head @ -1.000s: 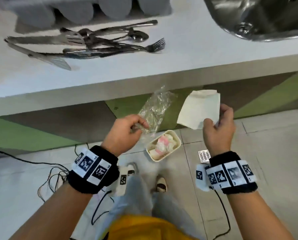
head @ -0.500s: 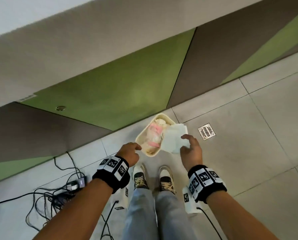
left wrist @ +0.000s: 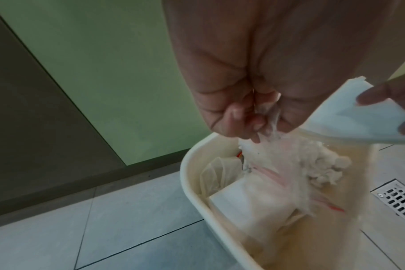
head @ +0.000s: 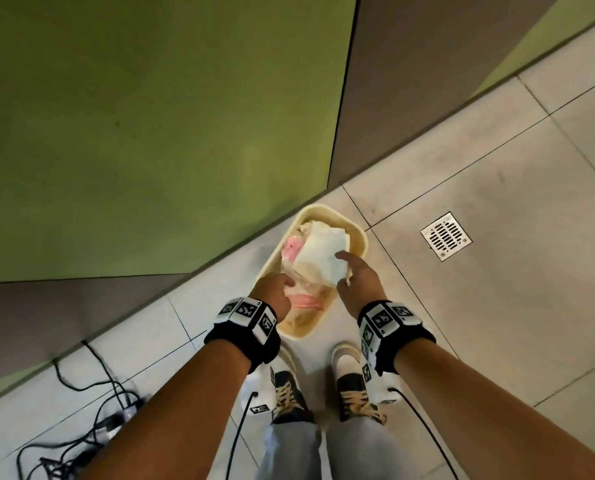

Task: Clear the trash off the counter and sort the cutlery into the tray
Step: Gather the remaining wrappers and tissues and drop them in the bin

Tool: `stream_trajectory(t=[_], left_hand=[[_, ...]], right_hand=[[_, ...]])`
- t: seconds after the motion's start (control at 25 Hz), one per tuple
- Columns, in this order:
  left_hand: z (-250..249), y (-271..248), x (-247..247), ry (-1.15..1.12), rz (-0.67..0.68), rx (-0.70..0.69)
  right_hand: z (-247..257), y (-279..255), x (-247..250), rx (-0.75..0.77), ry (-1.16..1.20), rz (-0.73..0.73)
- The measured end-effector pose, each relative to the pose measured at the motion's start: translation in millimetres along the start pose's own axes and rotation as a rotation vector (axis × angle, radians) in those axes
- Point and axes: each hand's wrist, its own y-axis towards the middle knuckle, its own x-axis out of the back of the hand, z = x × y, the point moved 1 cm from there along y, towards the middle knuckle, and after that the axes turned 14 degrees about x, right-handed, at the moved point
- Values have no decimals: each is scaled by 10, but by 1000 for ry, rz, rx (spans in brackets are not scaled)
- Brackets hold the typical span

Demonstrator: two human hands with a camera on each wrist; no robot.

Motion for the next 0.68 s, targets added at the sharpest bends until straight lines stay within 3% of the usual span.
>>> stream_trajectory(t=[0.2,0.32,0.44,0.68], left_hand=[[-75,396,-198,-32,-137,-32],[-36,363,-250,157,-79,-28],[27,171,-197,314,-38,-10],[85,-298,58,190,-135,6]], right_hand=[[-122,422,-202,99,-671,352],[-111,455,-260,111,-915,433],[-69,374,-269,112,-945,467],[139,-52,-82,151,-809,332]])
